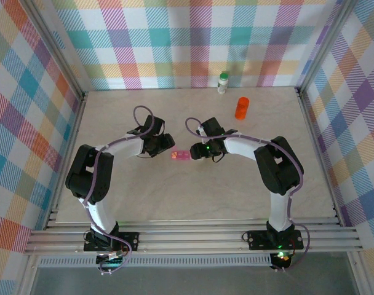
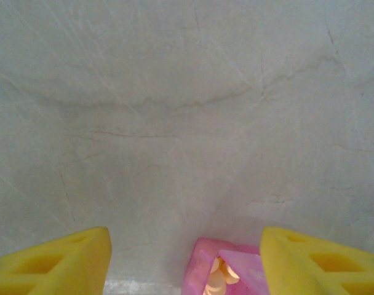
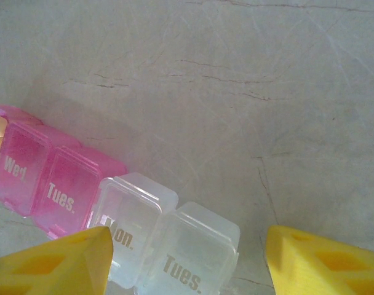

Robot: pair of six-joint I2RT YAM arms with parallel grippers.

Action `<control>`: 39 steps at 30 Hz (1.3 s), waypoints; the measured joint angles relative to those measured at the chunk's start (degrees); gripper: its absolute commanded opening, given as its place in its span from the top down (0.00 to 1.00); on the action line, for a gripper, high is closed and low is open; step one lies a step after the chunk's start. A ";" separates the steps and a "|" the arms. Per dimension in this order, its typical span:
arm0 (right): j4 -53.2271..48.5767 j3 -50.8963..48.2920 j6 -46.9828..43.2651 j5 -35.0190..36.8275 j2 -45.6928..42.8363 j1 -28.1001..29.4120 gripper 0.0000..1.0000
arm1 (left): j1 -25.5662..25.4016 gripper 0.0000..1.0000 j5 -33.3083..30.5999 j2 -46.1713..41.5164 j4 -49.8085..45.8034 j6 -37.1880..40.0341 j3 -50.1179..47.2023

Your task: Sort the pills into containers

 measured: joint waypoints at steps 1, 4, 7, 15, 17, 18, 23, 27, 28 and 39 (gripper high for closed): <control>0.00 0.00 -0.02 0.00 0.00 0.00 0.34 | -0.07 0.37 0.26 -0.02 -0.07 0.07 -0.02; 0.00 0.00 -0.04 0.02 0.00 0.00 0.33 | -0.37 0.37 0.72 -0.28 0.02 0.09 -0.46; 0.00 0.00 -0.22 0.04 0.00 0.00 0.33 | -0.96 0.38 1.27 -1.49 -0.26 0.09 -1.66; 0.00 0.00 -0.94 0.02 0.00 0.00 0.33 | -1.51 0.44 3.02 -2.19 -0.70 0.09 -3.08; 0.02 0.00 -1.09 0.02 0.00 0.00 0.33 | -1.55 0.45 3.34 -2.19 -0.44 0.09 -3.69; 0.00 0.00 -1.11 0.02 0.00 0.00 0.33 | -1.60 0.45 3.45 -2.19 -0.24 0.09 -3.93; 0.02 0.00 -1.29 0.02 0.00 0.00 0.33 | -1.60 0.50 4.35 -1.38 1.90 0.07 -4.66; -0.02 0.00 -1.29 0.04 0.02 -0.02 0.33 | -1.60 0.51 5.31 1.25 4.90 -0.42 -4.72; -0.07 0.00 -1.31 0.02 0.04 -0.02 0.33 | -1.60 0.51 5.35 1.51 5.66 -0.57 -4.70; -0.13 0.33 -1.73 -0.17 0.39 -0.02 0.33 | -1.07 0.74 6.71 3.34 14.73 -1.18 -5.75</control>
